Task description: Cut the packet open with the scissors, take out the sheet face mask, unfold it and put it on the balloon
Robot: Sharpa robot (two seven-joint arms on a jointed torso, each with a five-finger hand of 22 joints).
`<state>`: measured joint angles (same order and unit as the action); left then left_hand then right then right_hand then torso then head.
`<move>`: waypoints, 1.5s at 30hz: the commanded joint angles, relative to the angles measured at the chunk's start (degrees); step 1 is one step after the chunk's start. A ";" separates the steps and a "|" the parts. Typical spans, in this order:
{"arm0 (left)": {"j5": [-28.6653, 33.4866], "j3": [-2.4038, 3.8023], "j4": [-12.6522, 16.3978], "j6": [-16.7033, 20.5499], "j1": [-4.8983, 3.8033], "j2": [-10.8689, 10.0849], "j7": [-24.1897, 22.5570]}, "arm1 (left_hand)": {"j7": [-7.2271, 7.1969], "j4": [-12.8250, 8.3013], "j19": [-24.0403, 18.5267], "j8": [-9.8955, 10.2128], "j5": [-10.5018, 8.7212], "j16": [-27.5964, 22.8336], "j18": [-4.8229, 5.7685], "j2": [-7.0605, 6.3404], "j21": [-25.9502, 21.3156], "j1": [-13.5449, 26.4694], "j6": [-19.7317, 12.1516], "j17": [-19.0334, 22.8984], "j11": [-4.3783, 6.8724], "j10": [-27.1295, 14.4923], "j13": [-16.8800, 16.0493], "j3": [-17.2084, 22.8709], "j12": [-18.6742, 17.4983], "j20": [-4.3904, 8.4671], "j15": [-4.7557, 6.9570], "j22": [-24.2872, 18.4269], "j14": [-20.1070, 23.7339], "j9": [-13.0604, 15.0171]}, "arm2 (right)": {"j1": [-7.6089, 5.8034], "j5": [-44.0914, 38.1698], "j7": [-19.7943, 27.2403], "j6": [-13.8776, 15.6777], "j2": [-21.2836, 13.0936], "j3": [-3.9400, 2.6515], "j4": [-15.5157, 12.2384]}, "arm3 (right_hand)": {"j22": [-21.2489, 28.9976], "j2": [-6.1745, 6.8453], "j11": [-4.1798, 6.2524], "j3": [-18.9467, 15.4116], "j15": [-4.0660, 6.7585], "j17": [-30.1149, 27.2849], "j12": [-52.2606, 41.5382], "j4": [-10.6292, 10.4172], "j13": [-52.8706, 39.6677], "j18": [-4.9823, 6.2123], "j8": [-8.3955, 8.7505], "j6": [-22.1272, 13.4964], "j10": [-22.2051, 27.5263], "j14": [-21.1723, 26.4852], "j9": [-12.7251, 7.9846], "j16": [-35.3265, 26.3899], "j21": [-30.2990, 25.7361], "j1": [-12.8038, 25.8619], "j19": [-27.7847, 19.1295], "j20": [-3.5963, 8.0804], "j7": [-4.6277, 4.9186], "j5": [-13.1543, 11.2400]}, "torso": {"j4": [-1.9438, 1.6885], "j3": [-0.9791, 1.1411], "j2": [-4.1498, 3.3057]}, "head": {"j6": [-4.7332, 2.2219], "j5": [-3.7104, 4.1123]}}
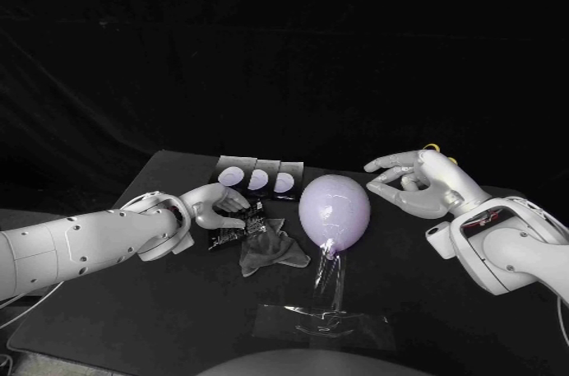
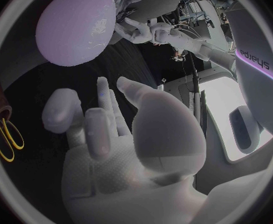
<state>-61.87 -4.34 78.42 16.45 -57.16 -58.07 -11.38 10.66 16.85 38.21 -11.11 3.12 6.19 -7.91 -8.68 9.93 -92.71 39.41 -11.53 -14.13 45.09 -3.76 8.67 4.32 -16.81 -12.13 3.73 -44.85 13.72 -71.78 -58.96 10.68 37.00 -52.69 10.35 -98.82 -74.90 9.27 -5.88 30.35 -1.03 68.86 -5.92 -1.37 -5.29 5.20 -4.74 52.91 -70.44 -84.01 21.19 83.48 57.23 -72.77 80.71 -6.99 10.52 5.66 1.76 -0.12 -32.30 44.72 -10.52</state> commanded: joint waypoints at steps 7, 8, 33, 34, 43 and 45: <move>-9.77 0.04 2.94 0.30 -0.08 -0.29 3.65 | 5.07 0.40 -17.67 1.87 0.00 -3.80 4.52 -8.62 -5.99 5.21 -6.23 3.87 -0.57 -4.27 0.46 -21.11 -1.05 -0.09 -1.40 -1.60 14.79 -1.98 | 0.02 0.07 0.19 -0.96 0.00 -0.02 -0.10 | -6.99 -0.06 -0.01 -0.11 -0.16 0.00 0.35 -0.35 -0.06 0.41 0.32 -0.28 -0.35 -1.70 -0.05 0.19 -0.01 -0.50 -0.31 0.16 0.24 0.27 | -0.03 0.00 0.06 | 0.16 -0.19; -10.67 0.03 3.12 0.14 -0.08 -0.31 4.34 | 5.24 0.47 -18.20 2.17 -0.03 -3.87 4.61 -8.75 -6.16 5.52 -7.04 4.22 -0.48 -5.10 0.53 -21.35 -1.17 -0.11 -1.50 -1.63 16.25 -2.23 | 0.02 0.08 0.19 -0.98 0.00 -0.02 -0.11 | -6.99 -0.06 -0.01 -0.11 -0.16 0.00 0.35 -0.35 -0.06 0.41 0.32 -0.28 -0.35 -1.70 -0.05 0.19 -0.01 -0.50 -0.31 0.16 0.24 0.27 | -0.03 0.01 0.08 | 0.15 -0.18; -19.59 -0.20 2.27 0.46 0.30 1.05 11.31 | 3.72 0.44 -20.61 4.12 -0.05 -3.78 2.94 -8.77 -7.12 1.18 -12.77 6.53 1.84 -14.51 0.66 -17.24 -0.92 1.05 0.51 -1.38 26.14 -3.71 | 0.02 0.09 0.06 -1.40 -0.07 -0.02 -0.24 | -7.04 -0.04 -0.01 -0.08 -0.16 0.14 0.36 -0.45 -0.09 0.38 0.35 -0.31 -0.41 -1.73 -0.06 0.23 0.14 -0.48 -0.27 0.16 0.25 0.39 | -0.02 0.01 0.03 | 0.35 -0.08; -19.79 -0.20 2.22 0.49 0.32 1.07 11.40 | 3.70 0.40 -20.66 4.09 -0.05 -3.79 2.73 -8.75 -7.13 1.05 -12.72 6.54 1.86 -14.48 0.67 -17.04 -0.92 1.18 0.56 -1.38 26.17 -3.68 | 0.02 0.09 0.05 -1.42 -0.07 -0.02 -0.25 | -7.04 -0.04 -0.01 -0.08 -0.16 0.14 0.36 -0.45 -0.09 0.38 0.35 -0.31 -0.41 -1.73 -0.06 0.23 0.14 -0.48 -0.27 0.16 0.25 0.39 | -0.02 0.02 0.04 | 0.35 -0.07; -20.80 -0.24 2.03 0.57 0.40 1.24 11.62 | 3.60 0.39 -19.97 3.41 -0.07 -3.55 1.53 -8.24 -6.91 -0.82 -11.00 6.29 1.95 -13.46 0.58 -12.17 -0.71 1.65 0.79 -1.23 25.23 -3.09 | 0.03 0.09 0.05 -1.48 -0.15 -0.02 -0.33 | -7.04 -0.04 -0.01 -0.08 -0.16 0.14 0.36 -0.45 -0.09 0.38 0.35 -0.31 -0.41 -1.73 -0.06 0.23 0.14 -0.48 -0.27 0.16 0.25 0.39 | 0.02 -0.01 -0.03 | 0.27 -0.04; -20.63 -0.24 2.03 0.77 0.40 1.25 11.47 | 3.43 0.32 -19.16 2.53 -0.10 -3.25 0.81 -7.88 -6.59 -1.25 -8.83 6.02 2.05 -12.72 0.53 -10.55 -0.53 1.58 0.93 -1.06 24.14 -2.39 | 0.03 0.09 0.04 -1.48 -0.15 -0.02 -0.35 | -7.04 -0.04 -0.01 -0.08 -0.16 0.14 0.36 -0.45 -0.09 0.38 0.35 -0.31 -0.41 -1.73 -0.06 0.23 0.14 -0.48 -0.27 0.16 0.25 0.39 | 0.00 -0.01 -0.04 | 0.27 -0.04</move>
<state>-81.38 -4.62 80.37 16.61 -56.75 -56.93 -0.24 9.26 17.22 18.77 -8.42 3.18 2.80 -6.49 -16.44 3.22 -93.49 30.22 -5.46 -12.13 32.13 -3.15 -2.23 3.49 -15.26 -11.25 2.62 -20.54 11.17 -71.78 -58.66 10.60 36.28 -52.84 10.35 -99.04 -74.94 9.27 -5.96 30.21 -1.02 68.94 -5.92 -1.51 -5.33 5.20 -4.74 52.67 -70.51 -84.01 21.17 83.32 57.23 -72.77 80.71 -6.99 10.57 5.66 1.77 -0.12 -32.29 45.00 -10.53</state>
